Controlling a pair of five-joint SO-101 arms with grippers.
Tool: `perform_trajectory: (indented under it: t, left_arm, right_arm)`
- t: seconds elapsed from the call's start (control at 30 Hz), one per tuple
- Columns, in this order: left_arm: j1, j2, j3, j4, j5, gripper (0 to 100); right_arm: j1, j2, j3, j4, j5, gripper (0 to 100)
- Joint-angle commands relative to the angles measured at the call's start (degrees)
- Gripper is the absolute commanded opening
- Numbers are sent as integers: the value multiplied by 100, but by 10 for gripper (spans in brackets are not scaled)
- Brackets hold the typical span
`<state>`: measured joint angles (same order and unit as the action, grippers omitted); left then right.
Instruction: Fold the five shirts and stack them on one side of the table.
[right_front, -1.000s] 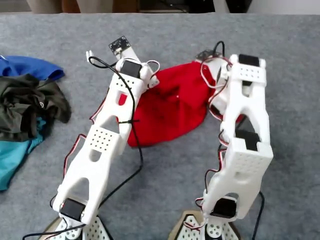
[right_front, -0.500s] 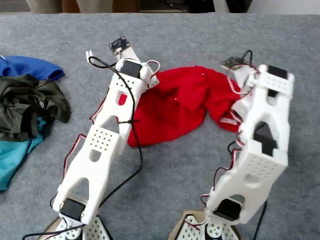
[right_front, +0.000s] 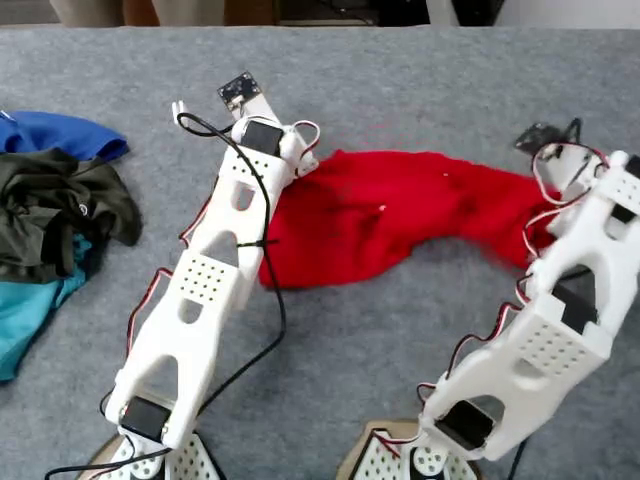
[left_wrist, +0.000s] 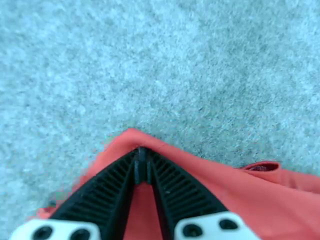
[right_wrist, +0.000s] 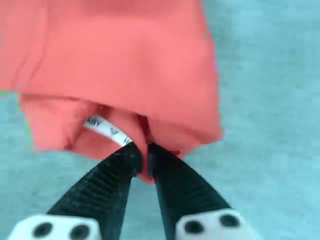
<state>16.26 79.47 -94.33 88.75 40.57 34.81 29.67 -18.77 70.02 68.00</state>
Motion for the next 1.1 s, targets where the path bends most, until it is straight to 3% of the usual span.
perform_trajectory:
  t: [0.0,0.17,0.37,0.43,0.57,0.73,0.87,1.07]
  left_arm:
    - [-53,-101,-141,-88,-62,19]
    - [-53,-101,-141,-88,-62,19]
    - [-53,-101,-141,-97,-62,19]
    - [-53,-101,-141,-97,-62,19]
    - [-62,-101,-141,-79,-62,19]
    - [-97,-101,-132,-62,-53,19]
    - [-97,-101,-132,-62,-53,19]
    - [-97,-101,-141,-62,-53,19]
  right_arm:
    - [75,-57,-637,-246,-703,154]
    - [-154,-303,-1209,571,-738,238]
    - [-699,-848,-1385,2154,-413,246]
    - [-971,-857,-1095,2259,-413,246]
    - [-1455,-857,-13,1459,-484,247]
    - [-1991,-708,1279,-510,-738,246]
    - [-2035,-303,1147,-1222,-1073,231]
    - [-1763,-13,-57,-1266,-1468,2]
